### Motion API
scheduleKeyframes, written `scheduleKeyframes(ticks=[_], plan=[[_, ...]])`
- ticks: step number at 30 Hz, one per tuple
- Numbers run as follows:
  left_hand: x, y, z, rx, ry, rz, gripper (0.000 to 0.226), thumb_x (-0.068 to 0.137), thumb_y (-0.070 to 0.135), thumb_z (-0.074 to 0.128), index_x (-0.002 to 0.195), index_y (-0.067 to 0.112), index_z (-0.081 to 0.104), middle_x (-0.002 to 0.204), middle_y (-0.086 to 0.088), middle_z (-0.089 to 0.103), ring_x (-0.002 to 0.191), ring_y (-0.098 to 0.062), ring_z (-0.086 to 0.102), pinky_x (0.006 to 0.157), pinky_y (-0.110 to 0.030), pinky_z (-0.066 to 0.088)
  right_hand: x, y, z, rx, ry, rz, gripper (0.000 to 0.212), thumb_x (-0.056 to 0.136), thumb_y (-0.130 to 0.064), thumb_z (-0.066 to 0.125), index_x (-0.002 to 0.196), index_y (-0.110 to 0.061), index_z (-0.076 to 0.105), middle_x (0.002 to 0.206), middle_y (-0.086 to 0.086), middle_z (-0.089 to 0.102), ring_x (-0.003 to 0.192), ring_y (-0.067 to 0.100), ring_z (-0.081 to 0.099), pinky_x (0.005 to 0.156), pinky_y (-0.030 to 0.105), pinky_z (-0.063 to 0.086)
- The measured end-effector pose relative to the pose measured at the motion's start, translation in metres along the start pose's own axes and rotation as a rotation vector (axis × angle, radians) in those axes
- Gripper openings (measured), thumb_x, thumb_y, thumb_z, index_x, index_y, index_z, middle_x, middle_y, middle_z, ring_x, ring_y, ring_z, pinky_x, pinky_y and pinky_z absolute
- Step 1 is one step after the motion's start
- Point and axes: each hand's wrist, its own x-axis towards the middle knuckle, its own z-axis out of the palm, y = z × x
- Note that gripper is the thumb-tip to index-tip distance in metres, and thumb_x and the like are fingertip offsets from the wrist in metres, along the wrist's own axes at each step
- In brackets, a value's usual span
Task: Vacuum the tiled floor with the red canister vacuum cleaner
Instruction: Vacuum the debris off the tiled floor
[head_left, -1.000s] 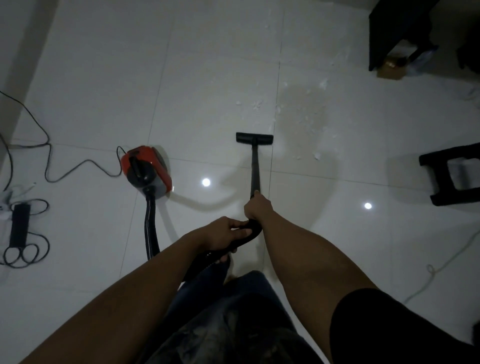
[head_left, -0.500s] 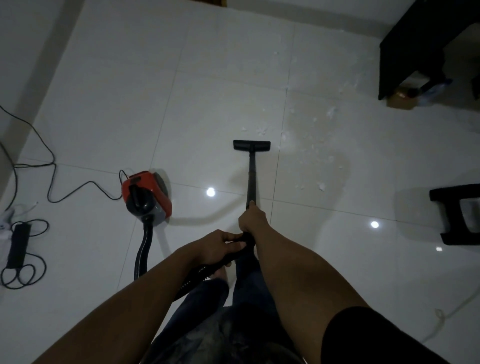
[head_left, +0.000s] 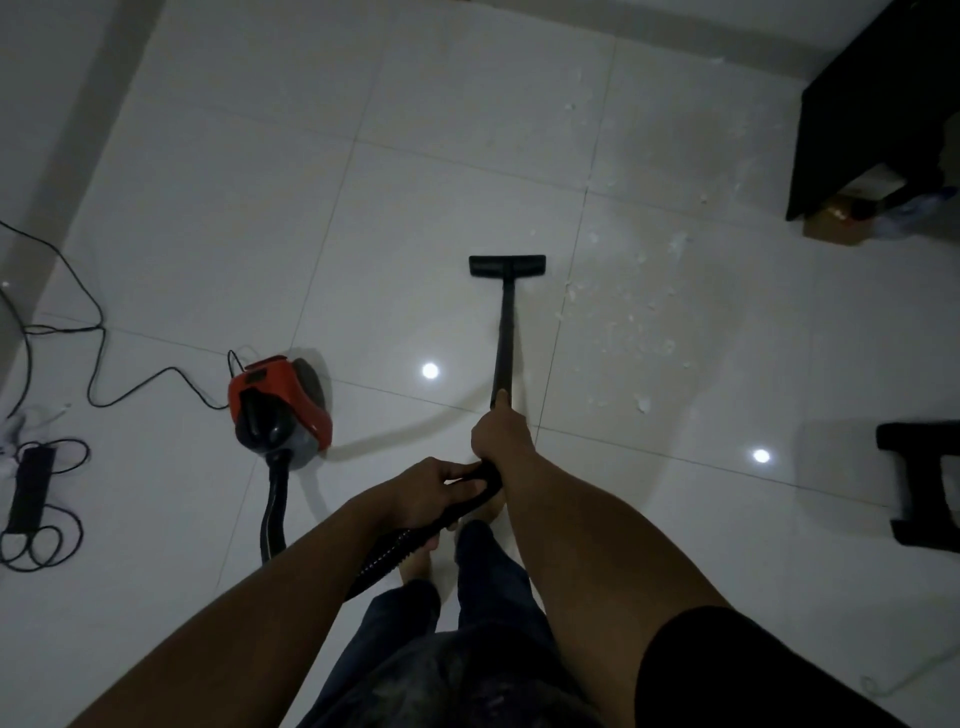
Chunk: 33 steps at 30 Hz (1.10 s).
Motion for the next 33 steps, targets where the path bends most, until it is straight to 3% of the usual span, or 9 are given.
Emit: scheduleKeyframes(ticks=[5,10,12,14,16,19,22,26,33], plan=[[0.023,0.024,-0.01,-0.036,0.036,-0.011,0.057,0.097,0.053,0.056,0.149,0.033,0.044,0.074,-0.008,0.072,0.058,-0.027,0.068,0.056,-0.036,0.06,0.023,-0.011,-0.03,-0.029,-0.002,-0.013,0.077,0.094,-0.009,0.046,0.157,-0.024,0.004,0.129,0.016,0.053,0.11,0.031,0.058,0.081,0.038,0.049],[0.034,0.049,-0.022,0.018,0.028,-0.004,0.056,0.097,0.054,0.054,0.148,0.031,0.046,0.092,-0.017,0.075,0.081,-0.04,0.073,0.079,-0.05,0.061,0.035,-0.019,-0.051,0.04,0.032,0.003,0.076,0.094,-0.01,0.046,0.157,-0.026,0.007,0.124,0.014,0.057,0.104,0.029,0.061,0.075,0.036,0.049],[0.032,0.055,-0.031,0.04,-0.009,-0.008,0.053,0.097,0.054,0.054,0.145,0.031,0.047,0.074,-0.007,0.074,0.063,-0.029,0.072,0.063,-0.04,0.062,0.034,-0.021,-0.053,0.088,0.033,0.027,0.078,0.095,-0.01,0.046,0.157,-0.027,0.004,0.122,0.013,0.058,0.094,0.025,0.06,0.072,0.035,0.049],[0.028,0.063,-0.038,0.07,-0.014,-0.003,0.051,0.099,0.051,0.053,0.146,0.031,0.047,0.057,0.003,0.068,0.047,-0.011,0.064,0.046,-0.022,0.052,0.035,-0.023,-0.057,0.145,0.048,0.061,0.077,0.095,-0.011,0.047,0.157,-0.028,0.004,0.122,0.013,0.058,0.085,0.021,0.054,0.067,0.033,0.046],[0.026,0.074,-0.046,0.089,0.004,0.018,0.051,0.1,0.048,0.052,0.147,0.029,0.046,0.056,0.005,0.066,0.044,-0.005,0.061,0.043,-0.015,0.047,0.039,-0.029,-0.066,0.182,0.044,0.098,0.078,0.094,-0.012,0.048,0.157,-0.028,0.005,0.124,0.013,0.058,0.088,0.022,0.057,0.066,0.033,0.044],[0.031,0.089,-0.06,0.062,-0.011,0.021,0.052,0.1,0.046,0.054,0.148,0.03,0.044,0.071,-0.006,0.068,0.047,-0.015,0.064,0.05,-0.027,0.054,0.05,-0.041,-0.076,0.203,0.026,0.104,0.077,0.093,-0.011,0.048,0.157,-0.026,0.007,0.127,0.015,0.056,0.1,0.027,0.061,0.067,0.031,0.043],[0.037,0.092,-0.071,0.052,-0.03,0.004,0.052,0.099,0.047,0.055,0.147,0.028,0.044,0.079,-0.015,0.068,0.048,-0.022,0.064,0.05,-0.035,0.057,0.054,-0.049,-0.082,0.192,0.01,0.105,0.078,0.093,-0.011,0.047,0.157,-0.025,0.005,0.128,0.014,0.056,0.088,0.022,0.055,0.065,0.03,0.042],[0.045,0.095,-0.089,0.067,-0.045,0.009,0.054,0.099,0.047,0.056,0.137,0.008,0.052,0.086,-0.024,0.071,0.056,-0.028,0.065,0.063,-0.047,0.06,0.064,-0.064,-0.084,0.16,-0.001,0.103,0.078,0.094,-0.011,0.047,0.157,-0.025,0.002,0.128,0.014,0.057,0.091,0.024,0.057,0.066,0.03,0.041],[0.071,0.122,-0.161,0.005,-0.032,0.028,0.057,0.099,0.048,0.054,0.15,0.026,0.041,0.075,-0.012,0.067,0.047,-0.019,0.062,0.047,-0.031,0.054,0.112,-0.136,-0.111,0.112,0.034,0.064,0.075,0.095,-0.009,0.045,0.157,-0.02,0.004,0.133,0.016,0.055,0.111,0.03,0.06,0.073,0.03,0.044]])
